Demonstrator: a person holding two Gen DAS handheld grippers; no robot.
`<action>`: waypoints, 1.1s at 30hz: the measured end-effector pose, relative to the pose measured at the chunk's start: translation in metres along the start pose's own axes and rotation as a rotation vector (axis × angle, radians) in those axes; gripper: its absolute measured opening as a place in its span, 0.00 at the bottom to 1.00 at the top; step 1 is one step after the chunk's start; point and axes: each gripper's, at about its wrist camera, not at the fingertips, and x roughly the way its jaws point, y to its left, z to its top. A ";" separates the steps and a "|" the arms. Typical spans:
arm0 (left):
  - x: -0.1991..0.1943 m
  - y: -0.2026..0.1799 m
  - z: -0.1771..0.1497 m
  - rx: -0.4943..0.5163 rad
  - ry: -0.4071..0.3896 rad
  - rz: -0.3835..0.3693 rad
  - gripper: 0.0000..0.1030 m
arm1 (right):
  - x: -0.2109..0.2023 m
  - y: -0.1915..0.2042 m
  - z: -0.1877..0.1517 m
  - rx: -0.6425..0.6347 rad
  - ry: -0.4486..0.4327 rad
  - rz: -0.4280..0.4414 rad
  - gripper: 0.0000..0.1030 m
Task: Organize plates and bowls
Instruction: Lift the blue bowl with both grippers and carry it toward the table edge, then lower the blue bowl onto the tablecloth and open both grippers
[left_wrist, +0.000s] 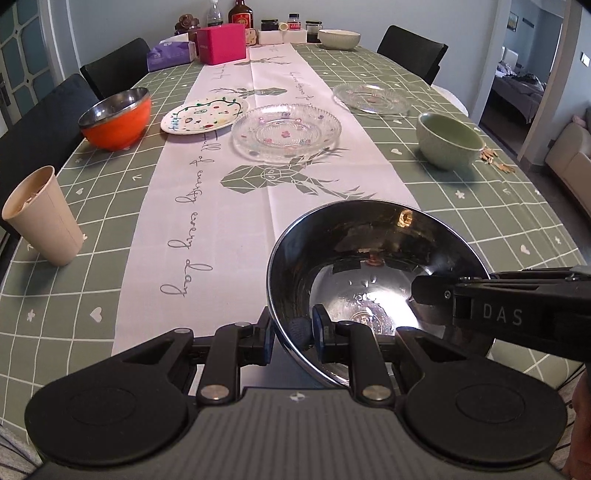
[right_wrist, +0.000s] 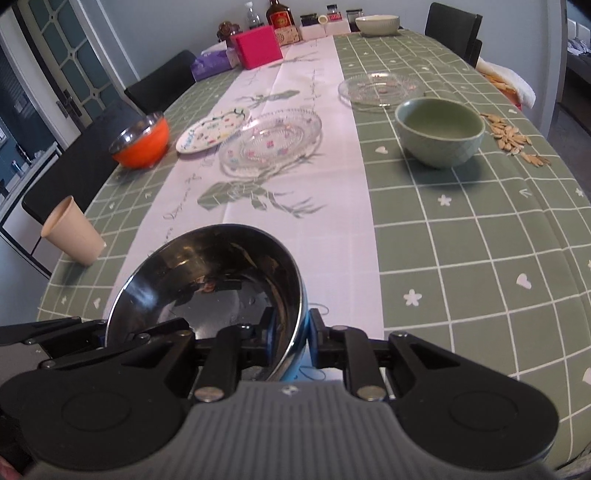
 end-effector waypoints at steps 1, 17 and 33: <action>0.000 0.000 -0.001 0.001 -0.003 0.003 0.23 | 0.001 0.000 -0.001 -0.001 -0.001 0.000 0.17; 0.001 -0.004 -0.006 0.018 -0.040 0.021 0.26 | 0.001 0.011 -0.005 -0.050 -0.029 -0.014 0.33; -0.022 0.013 -0.001 -0.054 -0.223 0.036 0.58 | -0.015 -0.004 0.002 -0.073 -0.166 -0.040 0.92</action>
